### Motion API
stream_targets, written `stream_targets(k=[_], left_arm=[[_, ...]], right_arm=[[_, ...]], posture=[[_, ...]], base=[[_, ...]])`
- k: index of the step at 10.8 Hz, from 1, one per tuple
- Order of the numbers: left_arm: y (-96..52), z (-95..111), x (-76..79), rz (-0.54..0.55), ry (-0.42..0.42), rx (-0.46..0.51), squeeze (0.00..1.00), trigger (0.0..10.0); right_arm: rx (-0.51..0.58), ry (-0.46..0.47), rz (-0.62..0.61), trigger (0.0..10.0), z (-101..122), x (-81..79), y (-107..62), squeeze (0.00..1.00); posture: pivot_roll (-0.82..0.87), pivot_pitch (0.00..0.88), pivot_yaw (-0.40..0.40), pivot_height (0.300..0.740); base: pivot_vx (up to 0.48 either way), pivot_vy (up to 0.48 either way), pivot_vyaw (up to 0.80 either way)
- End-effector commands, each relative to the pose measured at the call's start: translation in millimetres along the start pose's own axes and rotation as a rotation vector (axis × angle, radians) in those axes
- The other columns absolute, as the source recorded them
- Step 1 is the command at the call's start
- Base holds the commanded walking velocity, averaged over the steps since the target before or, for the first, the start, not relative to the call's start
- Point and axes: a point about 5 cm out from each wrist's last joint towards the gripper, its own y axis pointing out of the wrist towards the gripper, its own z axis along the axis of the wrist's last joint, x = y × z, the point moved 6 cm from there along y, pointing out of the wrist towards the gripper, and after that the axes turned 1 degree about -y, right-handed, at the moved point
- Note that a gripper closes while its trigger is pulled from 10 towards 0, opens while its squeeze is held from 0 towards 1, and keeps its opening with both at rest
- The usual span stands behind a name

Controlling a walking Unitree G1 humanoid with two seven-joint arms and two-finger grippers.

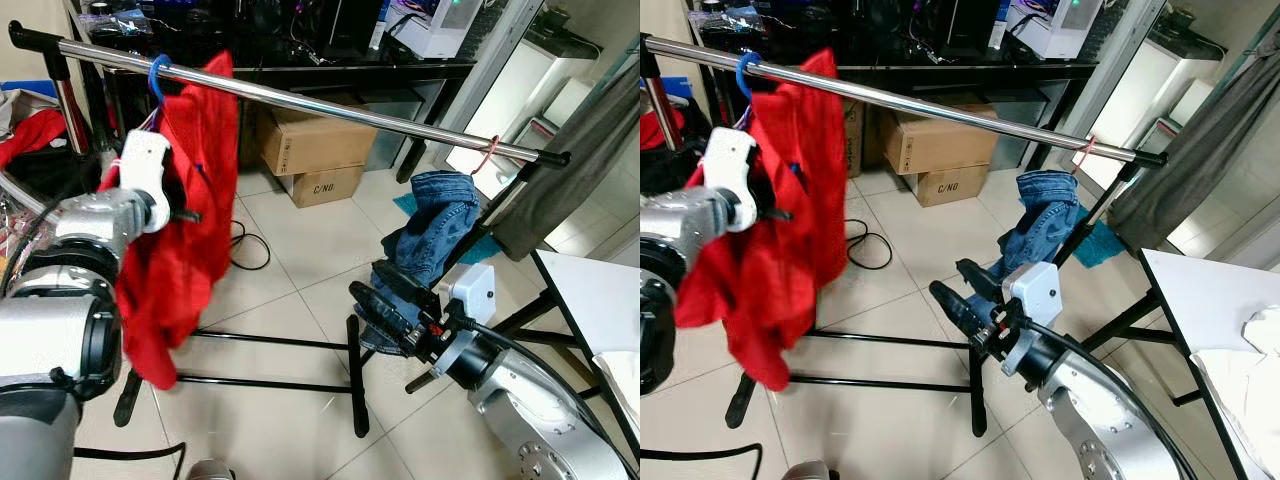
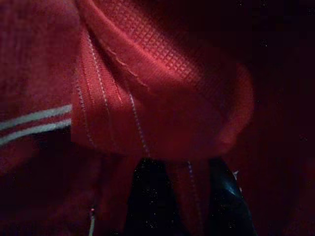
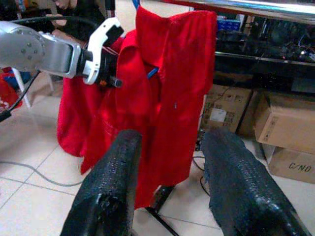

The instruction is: Hang hanger

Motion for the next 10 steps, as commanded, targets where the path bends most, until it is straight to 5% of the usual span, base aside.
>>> stream_targets(k=[1, 3, 5, 7, 8, 10], left_arm=[[3.9, 4.5, 9.6, -0.021, -0.006, 0.03, 0.0, 10.0], [10.3, 2.2, 29.5, -0.078, -0.017, 0.101, 0.0, 10.0], [9.3, 3.9, 32.0, -0.07, 0.038, 0.172, 0.0, 10.0], [4.0, 10.0, 41.5, -0.056, -0.002, 0.33, 0.0, 10.0], [1.3, 2.2, 50.4, -0.069, -0.028, 0.364, 0.0, 10.0], [-13.6, -47.8, 84.0, -0.146, -0.096, 0.345, 0.0, 10.0]], right_arm=[[0.01, -0.027, -0.034, 10.0, 3.5, 7.8, -1.5, 0.0], [0.029, -0.027, -0.053, 10.0, 3.3, 10.2, 1.8, 0.0], [0.043, -0.025, -0.064, 10.0, 2.7, 12.9, 5.2, 0.0], [0.064, -0.026, -0.07, 10.0, 1.1, 15.4, 11.3, 0.0], [0.068, -0.034, -0.076, 10.0, 0.5, 17.4, 12.4, 0.0], [0.043, -0.059, -0.142, 10.0, -14.3, 35.3, 8.3, 0.0]], posture=[[0.04, 0.0, -0.179, 0.74], [0.05, 0.0, -0.16, 0.74], [0.06, 0.0, -0.148, 0.74], [0.07, 0.0, -0.134, 0.74], [0.07, 0.0, -0.132, 0.74], [0.11, 0.0, -0.122, 0.74]], base=[[0.0, 0.0, 0.0], [0.0, 0.0, 0.0], [0.0, 0.0, 0.0], [0.0, 0.0, 0.0], [0.0, 0.0, 0.0], [0.0, 0.0, 0.0]])
